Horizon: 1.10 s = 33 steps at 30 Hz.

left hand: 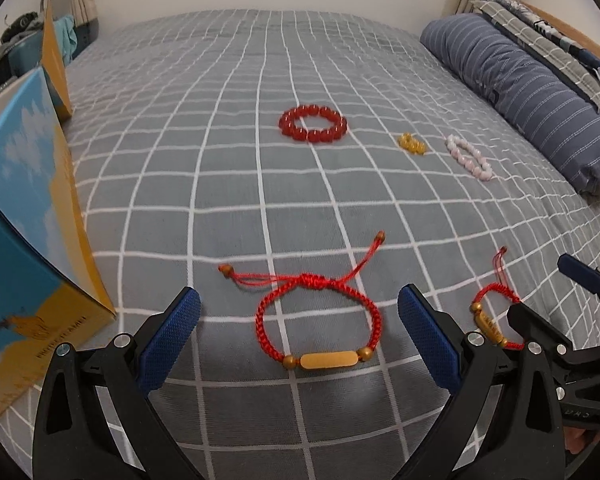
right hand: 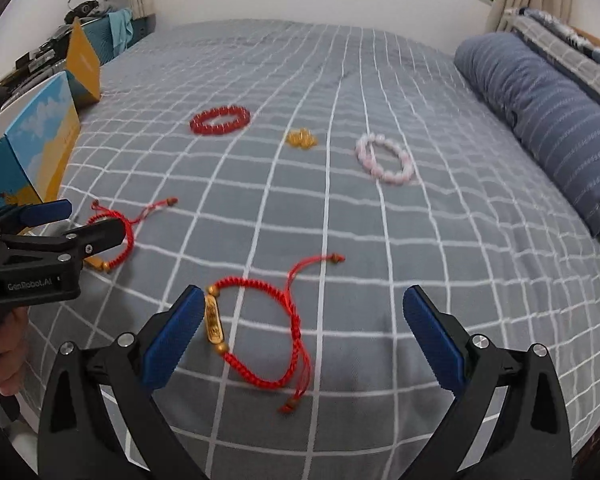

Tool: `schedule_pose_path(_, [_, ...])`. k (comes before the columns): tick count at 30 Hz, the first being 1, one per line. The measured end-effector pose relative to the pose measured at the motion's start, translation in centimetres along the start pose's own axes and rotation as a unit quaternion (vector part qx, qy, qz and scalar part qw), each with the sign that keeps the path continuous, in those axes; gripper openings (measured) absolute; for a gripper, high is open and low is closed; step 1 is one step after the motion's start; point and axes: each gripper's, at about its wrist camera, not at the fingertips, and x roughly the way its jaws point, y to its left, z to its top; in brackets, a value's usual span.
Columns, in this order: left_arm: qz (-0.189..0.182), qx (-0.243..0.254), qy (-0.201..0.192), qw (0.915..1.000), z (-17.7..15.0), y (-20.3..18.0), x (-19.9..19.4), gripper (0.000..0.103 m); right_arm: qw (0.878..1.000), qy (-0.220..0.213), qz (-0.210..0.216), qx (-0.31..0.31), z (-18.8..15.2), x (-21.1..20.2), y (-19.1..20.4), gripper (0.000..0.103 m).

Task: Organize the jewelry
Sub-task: 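Move both tools back over the red cord bracelets on the bed, then grasp a red cord bracelet with left tool while right tool grasps the other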

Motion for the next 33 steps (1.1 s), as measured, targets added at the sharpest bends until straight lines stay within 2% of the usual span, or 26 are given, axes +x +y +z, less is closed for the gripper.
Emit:
schedule_pose_path(11, [-0.002, 0.010, 0.004, 0.9999, -1.2, -0.4, 1.1, 0.097, 1.000, 0.022, 0.020, 0.010, -0.7, 1.5, 0.2, 0.077])
schedule_pose_path(14, [0.002, 0.014, 0.006, 0.9999, -1.3, -0.4, 1.2, 0.091, 0.999, 0.023, 0.026, 0.013, -0.8, 1.5, 0.2, 0.072])
schedule_pose_path(17, [0.010, 0.022, 0.007, 0.9997, -1.5, -0.6, 1.1, 0.077, 0.999, 0.026, 0.033, 0.019, -0.8, 1.5, 0.2, 0.056])
schedule_pose_path(19, [0.013, 0.025, 0.009, 0.9996, -1.6, -0.7, 0.9, 0.062, 0.999, 0.035, 0.029, 0.017, -0.8, 1.7, 0.2, 0.046])
schedule_pose_path(22, [0.009, 0.025, 0.015, 0.9995, -1.5, -0.5, 0.6, 0.050, 0.999, 0.035, 0.031, 0.013, -0.9, 1.7, 0.4, 0.040])
schedule_pose_path(26, [0.005, 0.020, 0.022, 0.9995, -1.4, -0.3, 0.3, 0.032, 0.998, 0.039, 0.037, 0.013, -0.9, 1.6, 0.6, 0.019])
schedule_pose_path(29, [-0.002, 0.020, 0.027, 0.9994, -1.3, -0.2, 0.0, 0.016, 0.998, 0.043, 0.038, 0.017, -0.7, 1.5, 0.6, 0.010])
schedule_pose_path(33, [-0.005, 0.020, 0.025, 0.9995, -1.2, -0.1, -0.5, 0.012, 0.998, 0.045, 0.046, 0.026, -0.5, 1.2, 0.2, 0.006])
